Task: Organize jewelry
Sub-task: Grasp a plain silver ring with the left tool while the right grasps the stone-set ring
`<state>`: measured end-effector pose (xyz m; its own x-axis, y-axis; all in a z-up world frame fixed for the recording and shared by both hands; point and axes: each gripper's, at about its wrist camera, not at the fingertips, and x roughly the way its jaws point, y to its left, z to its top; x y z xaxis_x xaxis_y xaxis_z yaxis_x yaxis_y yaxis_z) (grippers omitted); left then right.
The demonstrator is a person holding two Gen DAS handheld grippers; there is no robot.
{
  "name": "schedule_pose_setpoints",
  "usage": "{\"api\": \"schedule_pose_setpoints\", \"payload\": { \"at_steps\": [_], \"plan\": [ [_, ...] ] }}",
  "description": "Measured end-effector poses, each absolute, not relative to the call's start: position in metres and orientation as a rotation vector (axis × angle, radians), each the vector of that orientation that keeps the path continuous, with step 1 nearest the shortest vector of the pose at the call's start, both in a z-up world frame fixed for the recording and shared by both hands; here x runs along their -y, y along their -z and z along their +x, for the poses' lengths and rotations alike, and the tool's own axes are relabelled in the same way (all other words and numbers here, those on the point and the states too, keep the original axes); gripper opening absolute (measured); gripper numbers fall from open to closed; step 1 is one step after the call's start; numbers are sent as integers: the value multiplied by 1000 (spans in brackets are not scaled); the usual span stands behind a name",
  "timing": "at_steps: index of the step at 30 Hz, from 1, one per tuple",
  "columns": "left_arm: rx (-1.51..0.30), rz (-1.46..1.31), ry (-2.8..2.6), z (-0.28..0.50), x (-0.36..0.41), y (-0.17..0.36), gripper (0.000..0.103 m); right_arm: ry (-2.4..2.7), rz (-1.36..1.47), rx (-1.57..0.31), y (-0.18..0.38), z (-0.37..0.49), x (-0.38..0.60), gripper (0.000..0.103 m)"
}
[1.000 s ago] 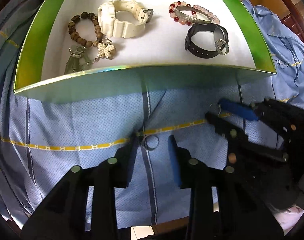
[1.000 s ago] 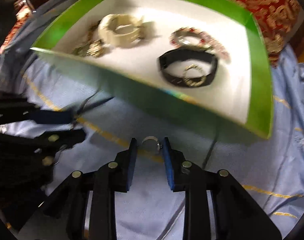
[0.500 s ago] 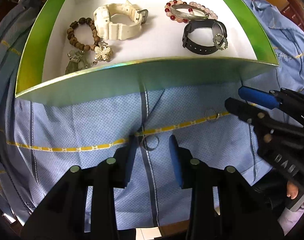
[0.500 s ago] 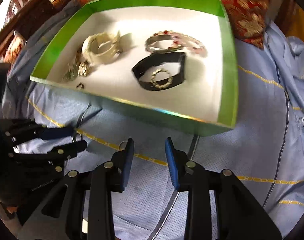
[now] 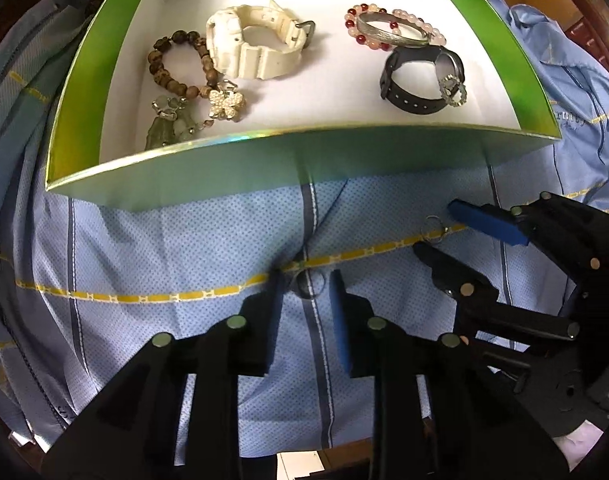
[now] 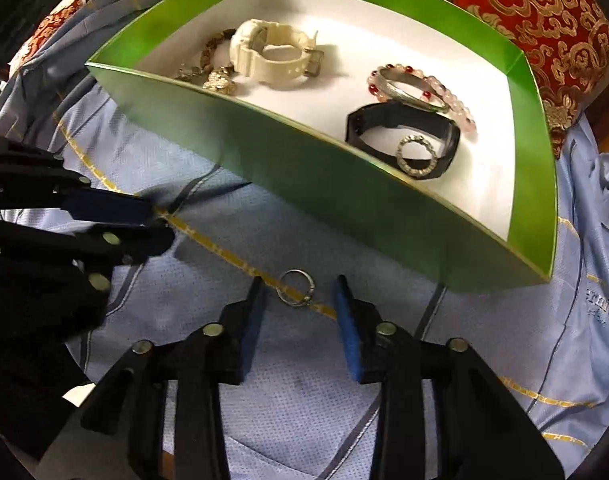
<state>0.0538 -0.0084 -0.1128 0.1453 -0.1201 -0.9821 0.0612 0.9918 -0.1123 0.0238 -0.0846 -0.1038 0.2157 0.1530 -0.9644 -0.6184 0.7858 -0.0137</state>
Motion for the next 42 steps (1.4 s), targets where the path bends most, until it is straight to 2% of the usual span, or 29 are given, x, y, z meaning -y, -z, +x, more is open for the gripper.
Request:
{"api": "schedule_pose_setpoints", "payload": {
  "at_steps": [5, 7, 8, 9, 14, 17, 22, 29, 38, 40, 42],
  "plan": [
    [-1419, -27, 141, 52, 13, 114, 37, -574, -455, -1250, 101, 21, 89, 28],
    [-1419, -21, 140, 51, 15, 115, 38, -601, -450, -1258, 98, 19, 93, 35],
    [-1420, -22, 140, 51, 15, 116, 38, -613, -447, -1260, 97, 18, 94, 44],
    [-1420, -24, 139, 51, 16, 117, 38, -630, -447, -1253, 96, 19, 94, 46],
    [-1419, -25, 131, 50, 17, 117, 37, -612, -489, -1238, 106, 22, 86, 46],
    [-1417, -29, 124, 51, 14, 115, 32, -608, -465, -1232, 111, 26, 84, 46],
    [-1411, -25, 119, 48, 8, 114, 29, -611, -478, -1218, 107, 19, 84, 40],
    [-1403, -6, 98, 48, 9, 117, 23, -641, -459, -1234, 103, 15, 80, 20],
    [-1388, 14, 115, 45, 15, 113, 21, -584, -430, -1246, 100, 26, 92, 20],
    [-1386, 14, 119, 46, 17, 114, 27, -561, -430, -1243, 100, 28, 94, 25],
    [-1387, 9, 128, 46, 17, 113, 30, -574, -450, -1236, 100, 24, 93, 47]
  ]
}}
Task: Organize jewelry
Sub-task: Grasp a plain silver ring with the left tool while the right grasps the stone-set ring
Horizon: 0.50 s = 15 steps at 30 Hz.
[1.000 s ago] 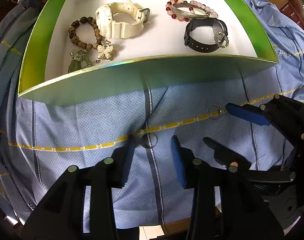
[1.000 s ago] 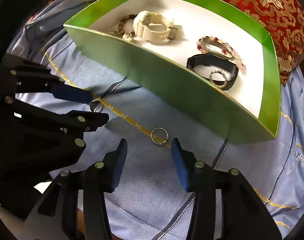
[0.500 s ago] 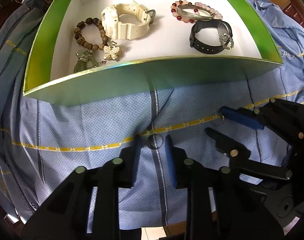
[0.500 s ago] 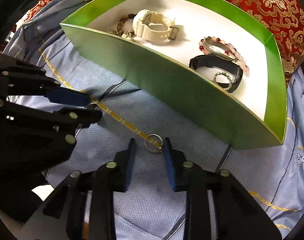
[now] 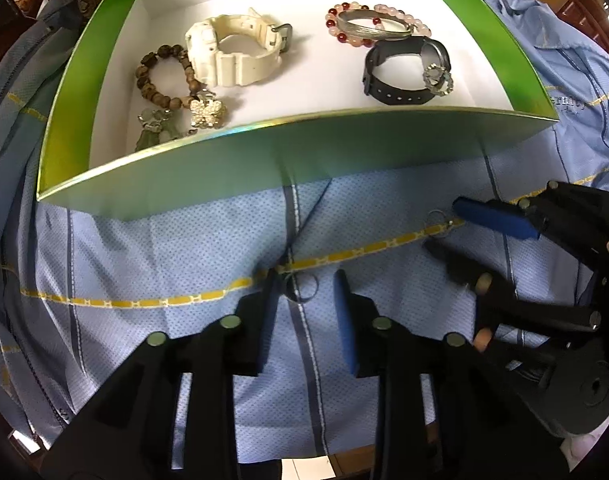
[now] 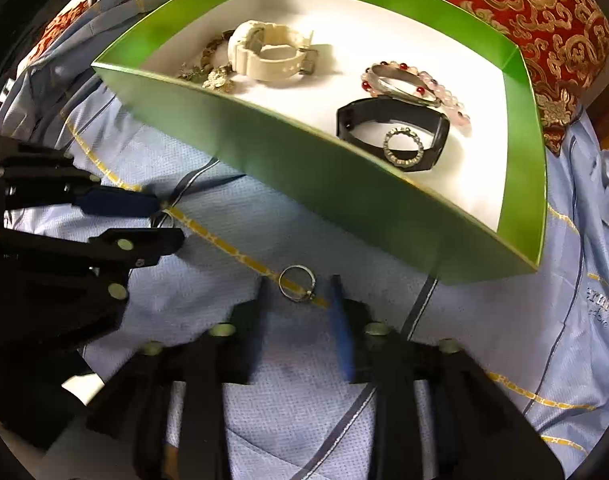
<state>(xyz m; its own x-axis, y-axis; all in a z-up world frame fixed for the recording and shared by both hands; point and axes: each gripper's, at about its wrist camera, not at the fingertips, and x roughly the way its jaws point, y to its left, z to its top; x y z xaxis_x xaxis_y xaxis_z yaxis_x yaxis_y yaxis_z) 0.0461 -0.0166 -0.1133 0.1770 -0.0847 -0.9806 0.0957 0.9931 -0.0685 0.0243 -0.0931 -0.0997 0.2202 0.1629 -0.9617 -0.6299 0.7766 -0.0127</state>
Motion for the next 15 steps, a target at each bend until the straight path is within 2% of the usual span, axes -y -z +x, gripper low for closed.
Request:
{"api": "schedule_pose_setpoints", "payload": {
  "at_steps": [8, 13, 15],
  "plan": [
    [-1395, 27, 126, 46, 15, 113, 30, -575, -463, -1226, 105, 22, 91, 48],
    [-1388, 50, 116, 43, 22, 113, 26, -560, -425, -1227, 106, 26, 99, 34],
    [-1384, 54, 113, 43, 24, 112, 22, -570, -427, -1228, 106, 26, 97, 24]
  ]
}}
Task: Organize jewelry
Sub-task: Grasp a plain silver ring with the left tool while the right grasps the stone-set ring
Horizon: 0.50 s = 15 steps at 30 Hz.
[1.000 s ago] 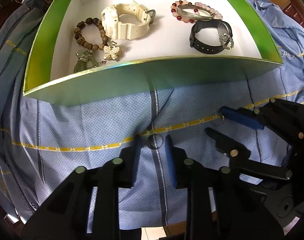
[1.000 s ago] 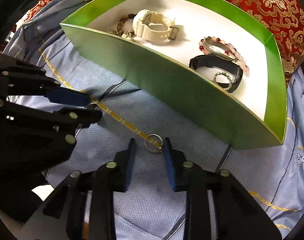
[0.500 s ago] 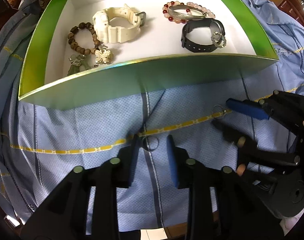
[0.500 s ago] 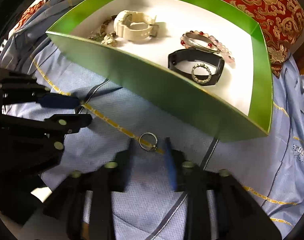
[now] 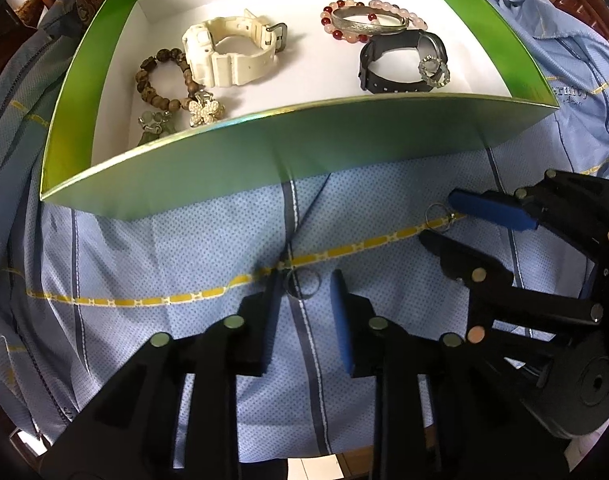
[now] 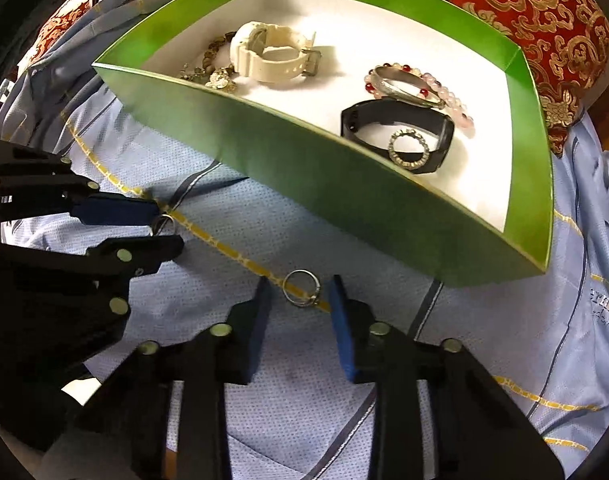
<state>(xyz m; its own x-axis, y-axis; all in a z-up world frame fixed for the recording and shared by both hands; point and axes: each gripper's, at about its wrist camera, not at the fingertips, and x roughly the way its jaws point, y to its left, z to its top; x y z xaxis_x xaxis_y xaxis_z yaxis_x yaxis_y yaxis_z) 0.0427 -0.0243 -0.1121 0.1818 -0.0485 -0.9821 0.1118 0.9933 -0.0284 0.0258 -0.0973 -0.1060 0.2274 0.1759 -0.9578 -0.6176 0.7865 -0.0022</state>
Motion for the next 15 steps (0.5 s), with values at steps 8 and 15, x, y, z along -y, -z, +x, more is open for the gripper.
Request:
{"api": "schedule_pose_setpoints", "payload": {
  "at_steps": [8, 15],
  "plan": [
    [-1379, 51, 110, 43, 22, 111, 20, -574, -432, -1226, 104, 25, 94, 19],
    [-1374, 50, 114, 42, 19, 108, 20, -575, -431, -1213, 94, 21, 96, 19]
  ]
}}
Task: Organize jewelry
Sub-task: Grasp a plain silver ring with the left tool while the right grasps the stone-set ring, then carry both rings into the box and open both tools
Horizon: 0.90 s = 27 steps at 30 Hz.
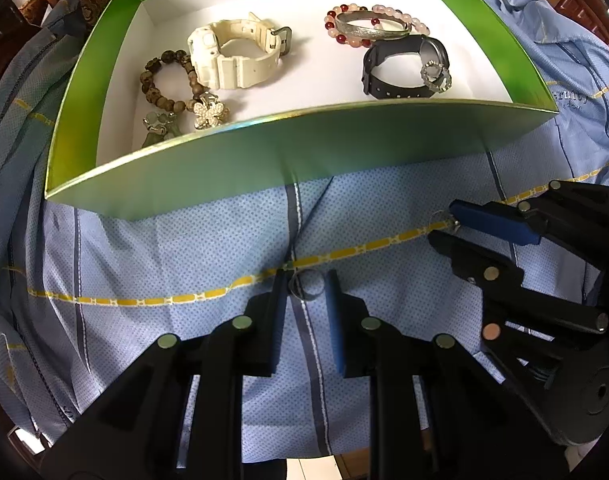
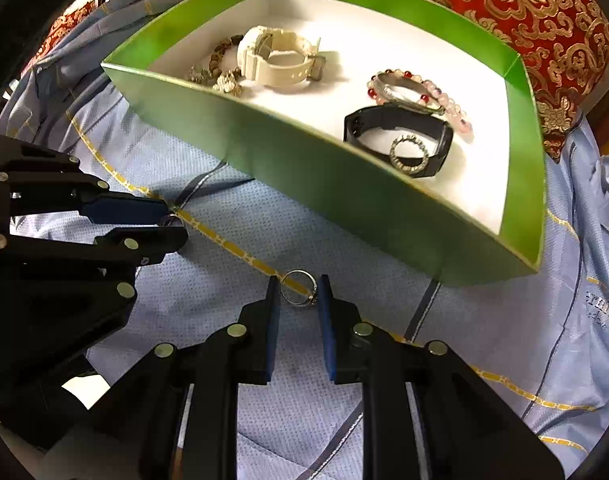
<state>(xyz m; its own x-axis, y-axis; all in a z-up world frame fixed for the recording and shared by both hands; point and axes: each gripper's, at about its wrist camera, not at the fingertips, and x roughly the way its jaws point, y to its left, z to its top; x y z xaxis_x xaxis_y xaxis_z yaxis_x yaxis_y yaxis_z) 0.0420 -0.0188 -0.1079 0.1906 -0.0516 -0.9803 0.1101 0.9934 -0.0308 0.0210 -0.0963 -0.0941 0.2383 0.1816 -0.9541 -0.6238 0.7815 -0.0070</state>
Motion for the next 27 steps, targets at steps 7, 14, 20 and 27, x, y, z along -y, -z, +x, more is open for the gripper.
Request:
{"api": "schedule_pose_setpoints", "payload": {
  "at_steps": [7, 14, 20, 27],
  "plan": [
    [-1349, 39, 129, 37, 17, 92, 20, -580, -412, -1196, 82, 19, 101, 19],
    [-1302, 1, 145, 30, 4, 70, 20, -610, -325, -1158, 56, 24, 113, 19],
    [-1168, -66, 108, 46, -26, 11, 20, -591, -185, -976, -10, 48, 135, 19],
    [-1152, -80, 23, 111, -49, 14, 20, -546, -121, -1028, 5, 129, 119, 19]
  ]
}}
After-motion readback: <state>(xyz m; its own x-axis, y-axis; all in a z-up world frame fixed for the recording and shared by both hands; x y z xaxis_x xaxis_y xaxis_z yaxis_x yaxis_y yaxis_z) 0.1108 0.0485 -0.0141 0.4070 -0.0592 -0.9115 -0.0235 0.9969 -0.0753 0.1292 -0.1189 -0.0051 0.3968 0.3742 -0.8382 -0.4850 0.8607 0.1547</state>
